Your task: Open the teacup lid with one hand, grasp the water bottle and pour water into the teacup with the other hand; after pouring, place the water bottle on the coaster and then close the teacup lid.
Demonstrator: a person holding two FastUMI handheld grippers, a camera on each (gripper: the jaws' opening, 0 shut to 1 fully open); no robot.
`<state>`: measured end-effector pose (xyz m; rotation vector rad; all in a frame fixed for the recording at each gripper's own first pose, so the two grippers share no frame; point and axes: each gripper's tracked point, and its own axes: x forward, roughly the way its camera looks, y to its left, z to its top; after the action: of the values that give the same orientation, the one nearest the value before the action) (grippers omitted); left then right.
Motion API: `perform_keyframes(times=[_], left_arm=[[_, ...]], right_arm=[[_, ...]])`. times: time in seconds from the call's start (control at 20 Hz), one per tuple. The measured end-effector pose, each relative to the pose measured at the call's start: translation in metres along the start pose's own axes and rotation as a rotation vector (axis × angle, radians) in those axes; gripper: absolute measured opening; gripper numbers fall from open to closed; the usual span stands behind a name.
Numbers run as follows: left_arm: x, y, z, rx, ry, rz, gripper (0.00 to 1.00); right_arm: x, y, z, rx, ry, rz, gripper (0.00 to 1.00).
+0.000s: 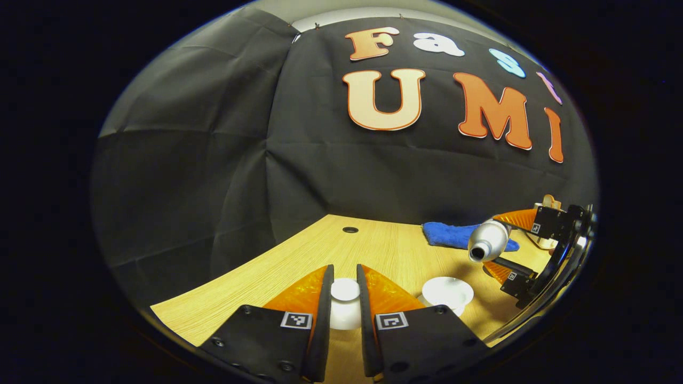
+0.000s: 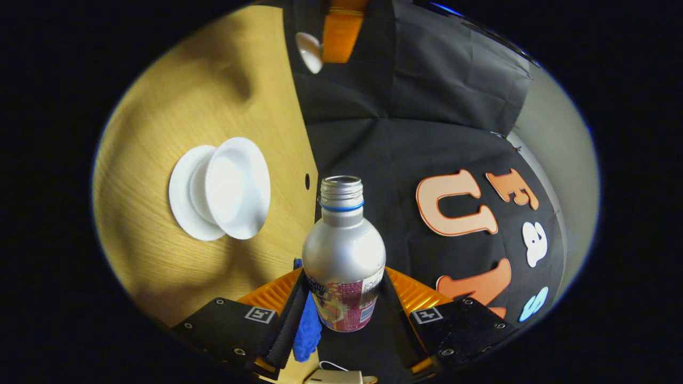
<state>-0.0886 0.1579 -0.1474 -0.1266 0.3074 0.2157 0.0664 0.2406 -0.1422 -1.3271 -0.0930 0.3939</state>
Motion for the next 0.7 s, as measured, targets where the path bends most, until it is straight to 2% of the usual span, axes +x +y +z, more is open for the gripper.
perform_keyframes(times=[0.4, 0.7], left_arm=[[0.006, -0.045, 0.019, 0.013, -0.032, -0.066, 0.29], [0.008, -0.073, 0.029, 0.03, -0.042, -0.108, 0.29]], right_arm=[[-0.002, -0.053, -0.043, 0.525, 0.044, -0.034, 0.78], [0.002, -0.058, -0.101, 0.853, 0.15, -0.034, 0.78]])
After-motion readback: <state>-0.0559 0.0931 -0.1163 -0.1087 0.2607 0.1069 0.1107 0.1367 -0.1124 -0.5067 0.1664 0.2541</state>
